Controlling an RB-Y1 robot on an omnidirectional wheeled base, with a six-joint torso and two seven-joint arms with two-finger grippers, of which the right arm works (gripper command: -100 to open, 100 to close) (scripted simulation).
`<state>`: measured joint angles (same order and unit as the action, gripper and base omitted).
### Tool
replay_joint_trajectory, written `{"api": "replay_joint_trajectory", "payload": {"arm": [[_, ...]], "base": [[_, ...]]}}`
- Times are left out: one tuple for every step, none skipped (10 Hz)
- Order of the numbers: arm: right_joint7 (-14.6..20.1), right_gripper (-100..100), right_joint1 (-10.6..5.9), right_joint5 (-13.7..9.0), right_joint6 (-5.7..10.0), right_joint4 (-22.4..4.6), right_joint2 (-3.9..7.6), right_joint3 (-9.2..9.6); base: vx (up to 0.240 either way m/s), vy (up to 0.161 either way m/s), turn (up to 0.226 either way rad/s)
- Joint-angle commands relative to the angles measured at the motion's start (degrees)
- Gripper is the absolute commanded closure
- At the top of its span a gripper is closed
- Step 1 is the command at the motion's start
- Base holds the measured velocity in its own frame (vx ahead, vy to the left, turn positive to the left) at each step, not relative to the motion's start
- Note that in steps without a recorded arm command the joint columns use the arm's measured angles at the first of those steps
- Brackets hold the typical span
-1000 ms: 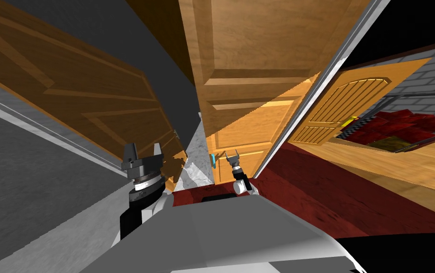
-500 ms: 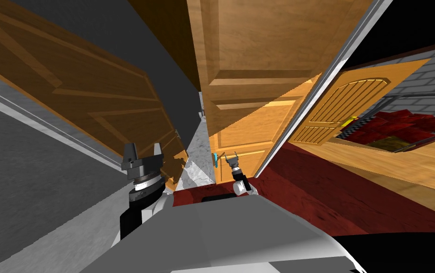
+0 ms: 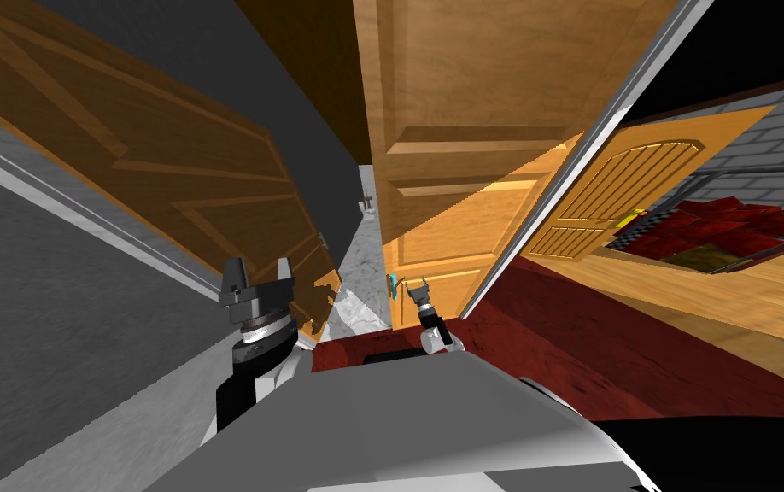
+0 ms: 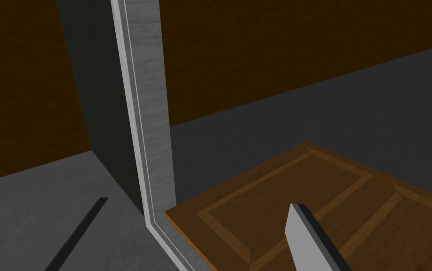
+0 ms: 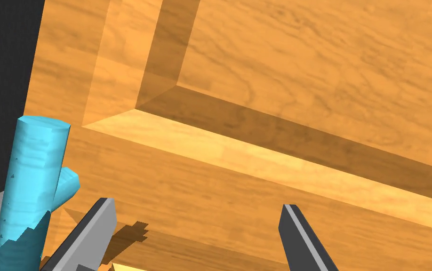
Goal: Push the door open
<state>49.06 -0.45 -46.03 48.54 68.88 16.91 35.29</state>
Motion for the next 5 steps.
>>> {"api": "replay_joint_trajectory", "payload": {"arm": [[1.6, -100, -0.94, -1.3, 0.21, -1.7, 0.29, 0.91], [2.7, -100, -1.45, -2.1, 0.49, -2.9, 0.5, 1.64], [3.5, -100, -1.84, -2.7, 0.7, -3.8, 0.66, 2.19], [4.6, -100, -2.35, -3.6, 0.99, -5.0, 0.87, 2.91], [5.1, -100, -2.6, -4.0, 1.12, -5.5, 0.97, 3.26]], "base": [[-0.035, 0.066, -0.001], [-0.031, 0.077, 0.004], [-0.03, 0.07, -0.001], [-0.025, 0.064, 0.0], [-0.024, 0.052, -0.001]]}}
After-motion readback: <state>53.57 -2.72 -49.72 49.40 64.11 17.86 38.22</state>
